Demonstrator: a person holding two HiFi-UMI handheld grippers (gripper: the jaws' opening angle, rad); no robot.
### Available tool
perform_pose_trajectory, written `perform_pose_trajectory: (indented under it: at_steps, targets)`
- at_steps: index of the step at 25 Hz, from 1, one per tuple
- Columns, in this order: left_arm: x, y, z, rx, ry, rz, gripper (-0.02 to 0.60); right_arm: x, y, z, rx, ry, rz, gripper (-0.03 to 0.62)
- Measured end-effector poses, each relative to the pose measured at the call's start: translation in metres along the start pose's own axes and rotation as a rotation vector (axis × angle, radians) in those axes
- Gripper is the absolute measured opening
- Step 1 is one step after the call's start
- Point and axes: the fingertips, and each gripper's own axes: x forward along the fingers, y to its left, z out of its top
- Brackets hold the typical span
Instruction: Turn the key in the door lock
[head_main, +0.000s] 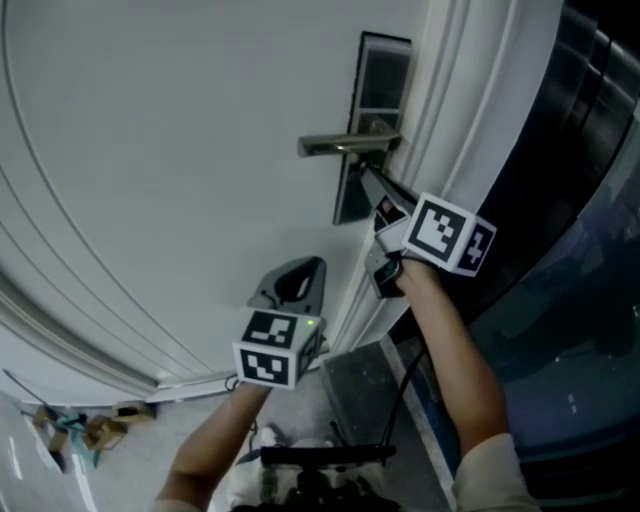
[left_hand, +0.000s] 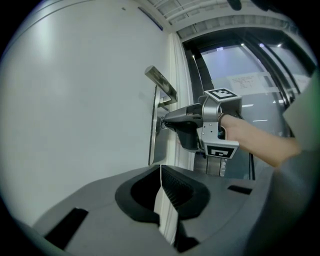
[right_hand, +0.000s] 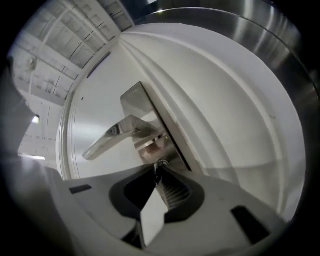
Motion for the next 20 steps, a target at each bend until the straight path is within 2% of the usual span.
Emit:
perform_pose_trajectory:
  at_steps: [13, 20]
  targets:
    - [-0.004, 0.0007, -0.0017, 0.006, -0.004, 0.01, 0.02, -0.0005, -0.0082, -0.0028, 0.659, -0.14, 0.135, 0.051]
    - [-0.0054, 0.0002, -0.0011, 0.014, -0.008, 0.011, 0.02, -0.0005, -0.0095, -0.0032, 0.886, -0.189, 0.21, 0.055]
